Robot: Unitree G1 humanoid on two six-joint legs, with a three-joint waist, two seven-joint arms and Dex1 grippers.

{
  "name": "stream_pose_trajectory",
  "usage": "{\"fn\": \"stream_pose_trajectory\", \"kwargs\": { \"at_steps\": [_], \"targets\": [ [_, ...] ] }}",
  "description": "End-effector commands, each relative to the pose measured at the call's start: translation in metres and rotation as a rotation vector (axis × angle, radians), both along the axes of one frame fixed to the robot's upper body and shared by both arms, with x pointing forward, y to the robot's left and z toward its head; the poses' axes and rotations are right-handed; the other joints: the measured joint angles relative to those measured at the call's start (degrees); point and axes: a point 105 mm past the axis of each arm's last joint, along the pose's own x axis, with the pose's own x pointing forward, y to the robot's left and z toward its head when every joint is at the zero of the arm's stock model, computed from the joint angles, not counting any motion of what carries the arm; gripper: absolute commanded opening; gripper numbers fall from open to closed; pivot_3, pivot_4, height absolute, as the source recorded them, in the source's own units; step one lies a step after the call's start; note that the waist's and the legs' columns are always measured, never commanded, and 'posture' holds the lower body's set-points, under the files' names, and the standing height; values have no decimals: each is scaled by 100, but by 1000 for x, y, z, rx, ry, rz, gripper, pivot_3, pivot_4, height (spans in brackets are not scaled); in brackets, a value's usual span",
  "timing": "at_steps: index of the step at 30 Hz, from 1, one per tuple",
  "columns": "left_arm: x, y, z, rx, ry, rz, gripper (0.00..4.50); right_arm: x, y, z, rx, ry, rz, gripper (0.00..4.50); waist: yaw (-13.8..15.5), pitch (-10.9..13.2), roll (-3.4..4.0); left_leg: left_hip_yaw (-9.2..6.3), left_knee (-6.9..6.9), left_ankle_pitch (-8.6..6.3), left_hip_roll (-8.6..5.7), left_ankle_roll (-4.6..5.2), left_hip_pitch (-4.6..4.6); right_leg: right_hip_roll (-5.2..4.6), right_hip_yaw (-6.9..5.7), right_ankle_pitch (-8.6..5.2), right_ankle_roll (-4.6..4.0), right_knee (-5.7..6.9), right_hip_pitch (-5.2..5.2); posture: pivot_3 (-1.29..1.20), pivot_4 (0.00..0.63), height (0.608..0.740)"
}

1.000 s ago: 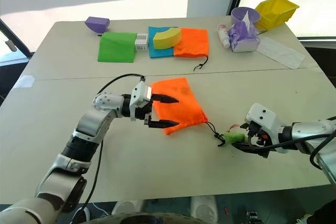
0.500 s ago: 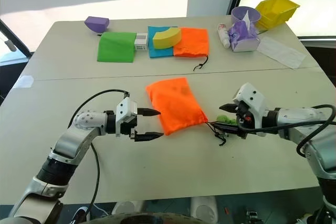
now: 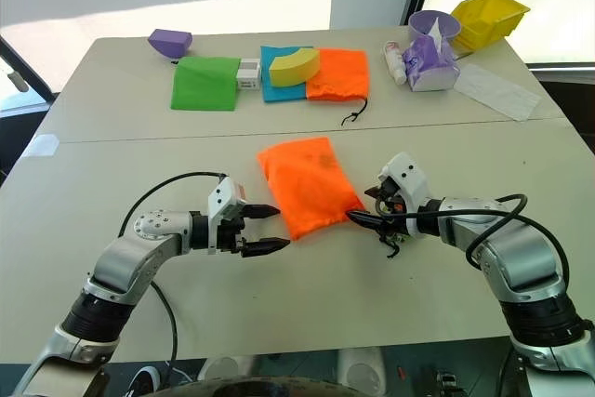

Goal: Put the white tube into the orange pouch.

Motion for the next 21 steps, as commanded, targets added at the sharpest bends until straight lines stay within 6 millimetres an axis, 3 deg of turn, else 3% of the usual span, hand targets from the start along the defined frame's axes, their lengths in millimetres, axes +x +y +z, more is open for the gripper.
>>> {"fn": "stream_pose_trajectory", "kwargs": {
  "at_steps": [1,4,9,12,17,21],
  "targets": [
    [-1,-2,8,-2,-34,-14,3953,6,3,1,22,2,-26,3529,-5,0,0,0,0,0,0,0,0,0,0,0,0,0,-1,0,150,740],
    [0,-5,9,4,-50,-29,3953,11,-1,-9,-34,3,-53,3529,-7,-1,1,0,-1,0,2,-1,1,2,0,0,-1,2,-3,0,150,740],
    [1,-6,10,1,-58,-25,3953,2,15,-13,25,68,10,3529,-9,-2,0,-1,0,-1,5,-2,4,2,0,1,-1,2,1,0,150,740],
    [1,-6,10,-1,-65,-24,3953,6,15,-11,46,69,-1,2657,-25,-2,0,-1,-2,-1,9,-2,4,2,0,1,-1,2,0,0,150,740],
    [4,-6,11,3,-84,-18,3953,2,19,-9,54,74,32,92,-15,-3,1,-1,-8,0,7,-1,1,4,0,2,-3,2,-10,0,150,740],
    [7,-3,12,5,-104,-9,3953,-5,30,-4,107,84,82,34,-9,-3,1,1,-7,0,3,0,0,2,1,2,-3,1,-9,0,150,740]
  ]
}}
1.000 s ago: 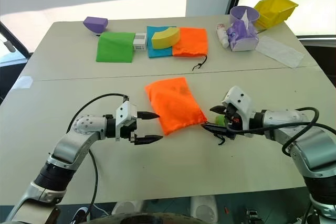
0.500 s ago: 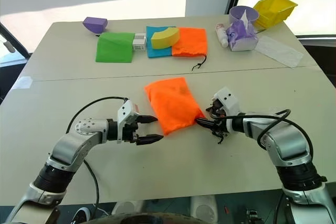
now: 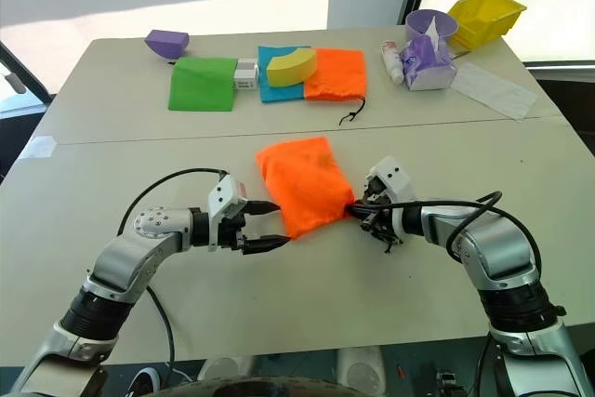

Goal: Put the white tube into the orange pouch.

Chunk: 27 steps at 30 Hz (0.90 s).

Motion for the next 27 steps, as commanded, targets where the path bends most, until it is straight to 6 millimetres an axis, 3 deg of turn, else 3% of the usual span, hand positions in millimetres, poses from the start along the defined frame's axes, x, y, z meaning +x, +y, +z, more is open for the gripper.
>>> {"fn": "stream_pose_trajectory", "kwargs": {
  "at_steps": [1,9,13,16,24,27],
  "targets": [
    [3,0,9,-14,-48,-10,3953,-11,19,11,92,-2,86,34,-1,0,0,0,0,0,0,0,0,0,0,0,0,0,0,0,150,740],
    [15,16,35,-89,-87,-17,3953,-37,63,13,182,24,218,34,-11,0,1,-4,-8,0,4,-1,-1,3,0,0,0,1,-8,0,150,740],
    [14,15,34,-57,-113,-48,3953,-24,54,3,56,-72,175,34,2,0,0,-3,-6,-1,-2,-1,-1,-2,0,0,0,-2,-13,0,150,740],
    [12,13,34,-70,-108,-53,3953,-22,47,12,98,-87,170,34,12,0,0,0,-4,-1,-6,-1,-2,-5,0,0,0,-5,-22,0,150,740],
    [10,11,35,-80,-102,-85,3953,-51,41,30,107,-40,302,4025,7,1,0,-2,-11,0,-2,0,-3,-1,2,0,0,-2,-10,0,150,740],
    [7,11,35,-81,-94,-109,3953,-55,32,41,81,-79,323,4025,7,1,-1,-1,-11,-1,-2,-1,-3,-2,2,-1,1,-3,-9,0,150,740]
  ]
}}
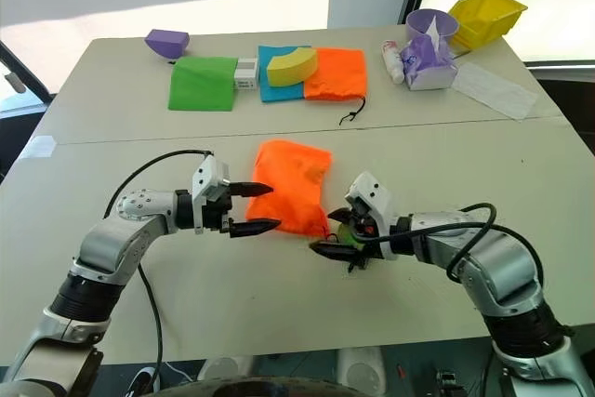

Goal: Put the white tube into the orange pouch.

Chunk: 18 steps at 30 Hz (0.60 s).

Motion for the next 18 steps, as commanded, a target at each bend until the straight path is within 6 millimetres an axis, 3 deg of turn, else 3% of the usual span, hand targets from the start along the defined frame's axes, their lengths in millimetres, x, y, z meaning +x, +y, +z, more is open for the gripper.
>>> {"fn": "stream_pose_trajectory", "kwargs": {
  "at_steps": [1,7,12,18],
  "targets": [
    [-5,-2,10,-14,-33,-56,3953,-1,-7,22,-13,-105,29,4025,-4,0,-1,0,0,0,0,0,-1,-1,0,0,0,-1,0,0,150,740],
    [-9,-2,12,7,-56,-105,3953,17,-47,9,-283,-231,-15,4025,7,0,-1,5,0,-1,4,-2,-6,-9,-1,-1,0,-9,-1,0,150,740],
    [-8,-8,11,1,-62,-109,3953,19,-52,-6,-275,-174,-39,4025,2,1,-1,7,-5,-1,3,-1,-9,-10,0,0,-2,-13,-5,0,150,740],
    [-9,-8,11,-2,-62,-106,3953,10,-49,-8,-237,-119,-29,4025,3,1,-1,6,-12,1,4,1,-8,-1,1,0,-2,-12,-9,0,150,740]
  ]
}}
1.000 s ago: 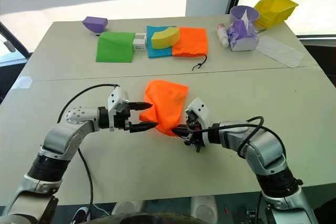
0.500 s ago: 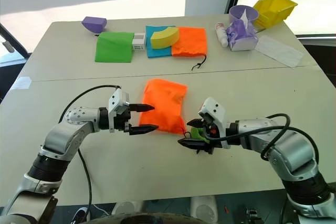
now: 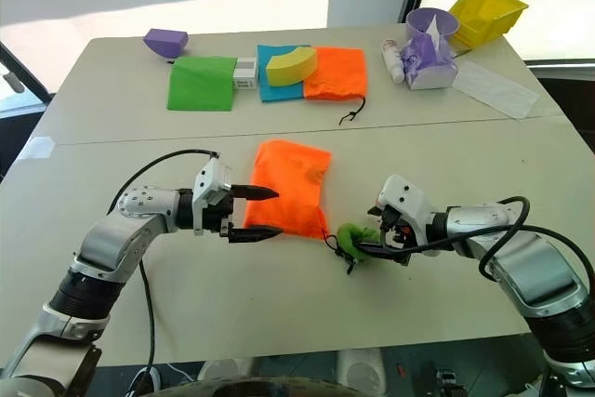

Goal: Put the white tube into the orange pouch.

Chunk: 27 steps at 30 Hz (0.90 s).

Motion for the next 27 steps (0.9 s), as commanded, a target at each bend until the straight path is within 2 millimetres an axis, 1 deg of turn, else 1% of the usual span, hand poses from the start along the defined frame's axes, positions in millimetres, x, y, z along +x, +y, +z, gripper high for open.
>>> {"fn": "stream_pose_trajectory", "kwargs": {
  "at_steps": [1,2,3,5,6,7,8,11,13,15,17,18,19,21,22,23,26,27],
  "targets": [
    [-2,-2,6,-5,-43,-15,3953,-5,1,2,-16,-7,26,4025,0,0,0,0,0,0,0,0,0,0,0,0,0,0,1,0,150,740],
    [-2,-3,6,-5,-45,-15,3953,-7,-1,-3,-40,10,27,4025,0,0,0,0,1,0,0,-1,1,0,0,0,0,0,2,0,150,740],
    [-2,-3,6,-7,-46,-15,3953,-10,-3,-8,-61,29,31,3788,0,0,0,0,1,-1,-1,-1,1,-1,0,0,0,0,3,0,150,740],
    [-1,-5,8,-10,-53,-16,3953,-10,-6,-11,-71,29,22,3157,6,-2,-3,1,1,-1,-1,-1,2,-2,0,0,1,0,5,0,150,740],
    [0,-6,8,-13,-55,-16,3953,-10,-5,-11,-64,29,20,2734,6,-2,-3,1,1,-1,-1,-1,3,-2,-1,0,1,0,6,0,150,740],
    [0,-7,8,-13,-57,-16,3953,-10,-5,-10,-65,26,19,2214,3,-2,-3,1,1,-1,-1,-2,3,-3,-1,0,1,0,6,0,150,740],
    [0,-7,8,-12,-60,-16,3953,-10,-5,-10,-66,26,19,1600,2,-2,-3,1,1,-1,-1,-2,3,-3,0,0,1,0,6,0,150,740],
    [0,-9,8,-13,-64,-21,3953,-9,-8,-9,-77,24,9,71,3,-2,-3,1,1,-1,-1,-2,2,-2,0,0,0,0,5,0,150,740],
    [0,-12,9,-20,-68,-31,3953,-8,-8,-6,-65,13,6,29,6,-2,-3,1,1,-1,-1,-1,2,-2,0,0,0,0,5,0,150,740],
    [-1,-18,10,-26,-72,-50,3953,-6,-3,3,-1,15,2,29,9,-2,-3,1,2,-1,-1,-1,2,-2,-1,0,0,0,6,0,150,740],
    [-1,-28,13,-48,-72,-76,3953,-1,-1,13,58,-7,-20,29,6,-1,-3,1,2,-1,-2,-1,2,-2,0,0,1,0,7,0,150,740],
    [0,-34,18,-76,-59,-92,3953,2,-1,18,89,-16,-33,29,6,0,-5,1,3,-1,-2,-1,3,-2,0,0,1,0,8,0,150,740],
    [0,-41,24,-112,-28,-105,3953,7,-1,29,158,-33,-71,29,11,1,-6,1,4,-1,-1,-1,2,-1,-1,0,1,0,8,0,150,740],
    [2,-56,39,-179,-4,-145,3953,12,-2,41,251,-41,-116,29,18,2,-8,-1,9,0,-2,0,1,0,-3,1,2,4,9,0,150,740],
    [4,-67,39,-177,-9,-176,3953,9,-5,42,254,-34,-122,29,28,2,-8,-2,12,0,-2,1,1,0,-4,1,3,6,10,0,150,740],
    [4,-78,35,-153,-27,-216,3953,7,-8,40,247,-26,-136,29,41,2,-8,-4,17,2,-3,4,2,0,-8,1,3,6,15,0,150,740],
    [4,-95,25,-100,-57,-286,3953,4,-12,38,227,-17,-152,29,5,1,-10,-1,26,7,-7,12,8,-2,-13,-1,6,1,33,0,150,740],
    [5,-101,23,-90,-61,-308,3953,5,-12,40,236,-25,-166,29,-12,1,-10,4,25,8,-9,15,8,-4,-9,-2,7,0,32,0,150,740]
  ]
}}
